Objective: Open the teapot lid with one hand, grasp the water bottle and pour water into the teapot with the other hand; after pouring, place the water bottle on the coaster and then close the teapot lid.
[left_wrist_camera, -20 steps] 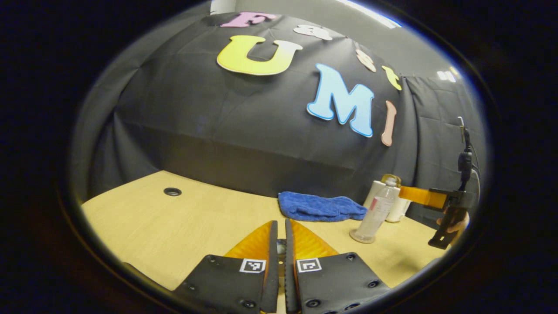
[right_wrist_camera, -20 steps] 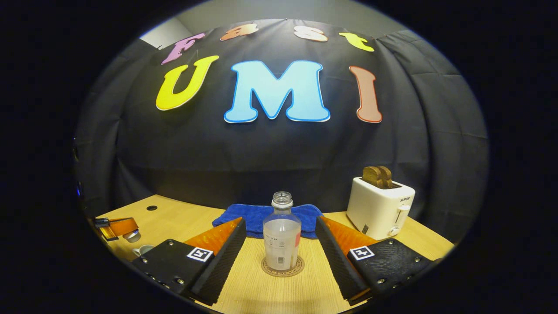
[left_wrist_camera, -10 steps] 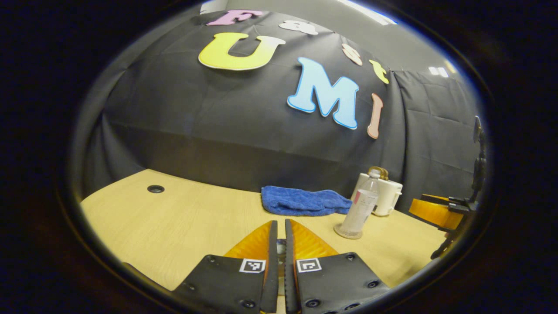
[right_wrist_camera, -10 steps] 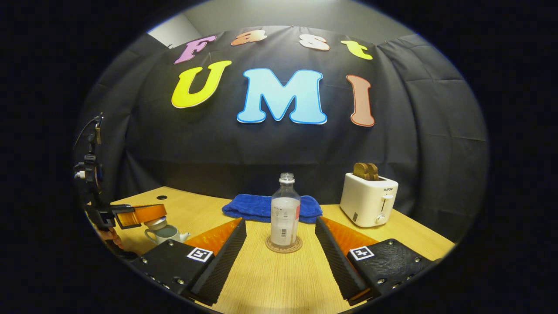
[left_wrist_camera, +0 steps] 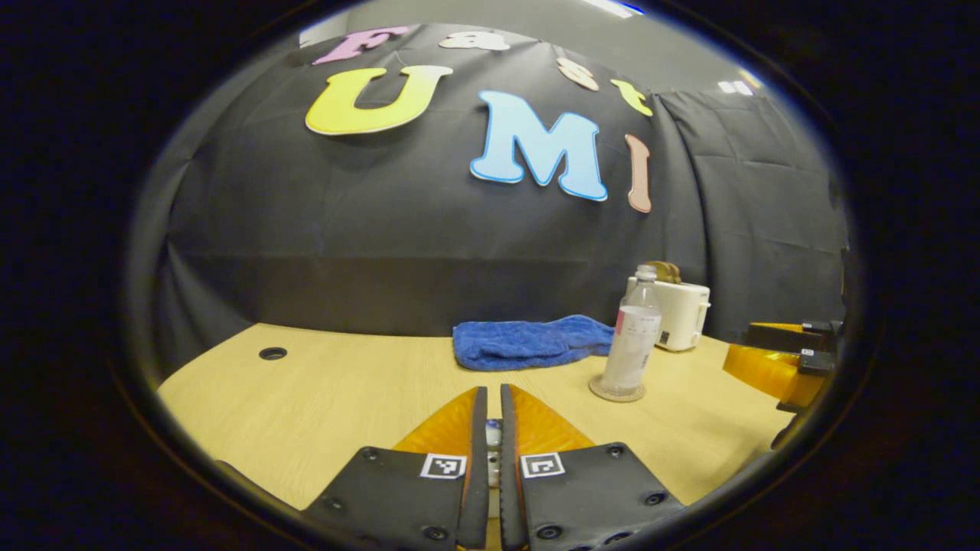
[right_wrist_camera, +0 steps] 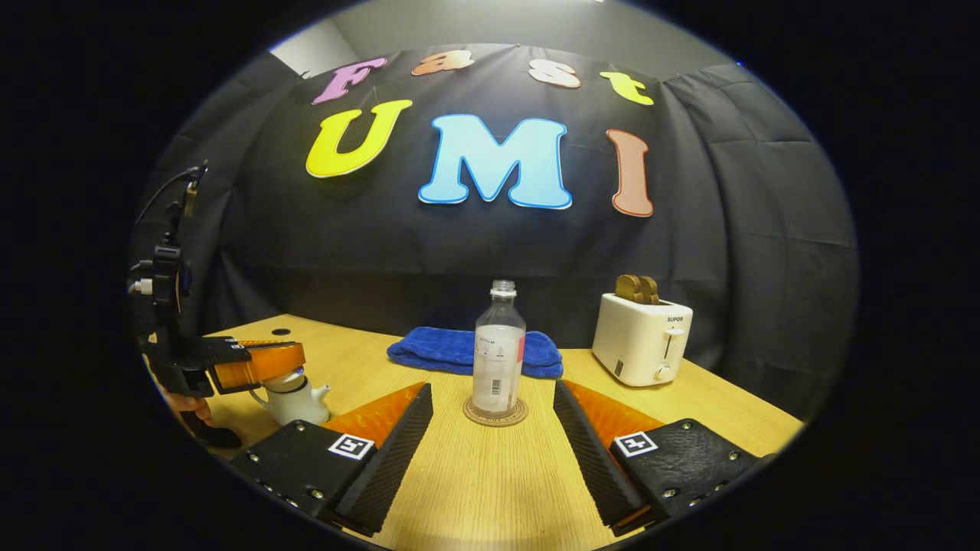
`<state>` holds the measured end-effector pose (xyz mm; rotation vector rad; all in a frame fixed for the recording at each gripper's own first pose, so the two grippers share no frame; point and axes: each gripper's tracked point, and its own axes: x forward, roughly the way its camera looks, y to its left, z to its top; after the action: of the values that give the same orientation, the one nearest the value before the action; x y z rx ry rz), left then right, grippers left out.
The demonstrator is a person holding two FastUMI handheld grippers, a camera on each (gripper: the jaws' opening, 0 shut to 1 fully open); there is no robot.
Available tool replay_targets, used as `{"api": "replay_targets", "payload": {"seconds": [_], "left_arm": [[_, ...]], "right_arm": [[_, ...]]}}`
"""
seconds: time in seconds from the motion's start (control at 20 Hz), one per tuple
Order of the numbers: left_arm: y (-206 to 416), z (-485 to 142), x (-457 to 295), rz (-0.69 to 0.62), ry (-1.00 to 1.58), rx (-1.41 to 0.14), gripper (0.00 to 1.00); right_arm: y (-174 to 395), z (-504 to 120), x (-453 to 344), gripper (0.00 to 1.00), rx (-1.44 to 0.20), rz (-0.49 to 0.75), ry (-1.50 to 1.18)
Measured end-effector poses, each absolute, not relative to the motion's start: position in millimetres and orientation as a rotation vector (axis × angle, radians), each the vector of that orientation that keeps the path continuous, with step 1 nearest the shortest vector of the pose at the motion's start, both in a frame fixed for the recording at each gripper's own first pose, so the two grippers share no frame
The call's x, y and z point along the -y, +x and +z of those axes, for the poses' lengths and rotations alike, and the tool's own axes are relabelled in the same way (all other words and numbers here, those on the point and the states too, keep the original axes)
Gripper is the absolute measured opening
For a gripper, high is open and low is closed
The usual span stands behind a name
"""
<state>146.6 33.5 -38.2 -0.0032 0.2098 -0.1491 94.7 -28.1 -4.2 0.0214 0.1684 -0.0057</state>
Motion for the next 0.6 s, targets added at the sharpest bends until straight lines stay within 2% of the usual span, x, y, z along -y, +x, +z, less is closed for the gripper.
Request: {"api": "replay_targets", "payload": {"seconds": [0.45,0.55,0.6], "left_arm": [[151.5,-45.3,-36.7,-0.120,0.050,-0.208,0.15],[152.1,-52.5,-36.1,-0.117,0.053,-0.226,0.12],[153.5,-51.8,-35.6,-0.116,0.049,-0.223,0.15]], "right_arm": [[86.9,-1.5,19.7,0.98,-0.159,0.027,0.028],[87.1,-1.0,19.9,0.98,-0.158,0.025,0.024],[86.6,-1.0,19.4,0.98,-0.158,0.026,0.024]]}}
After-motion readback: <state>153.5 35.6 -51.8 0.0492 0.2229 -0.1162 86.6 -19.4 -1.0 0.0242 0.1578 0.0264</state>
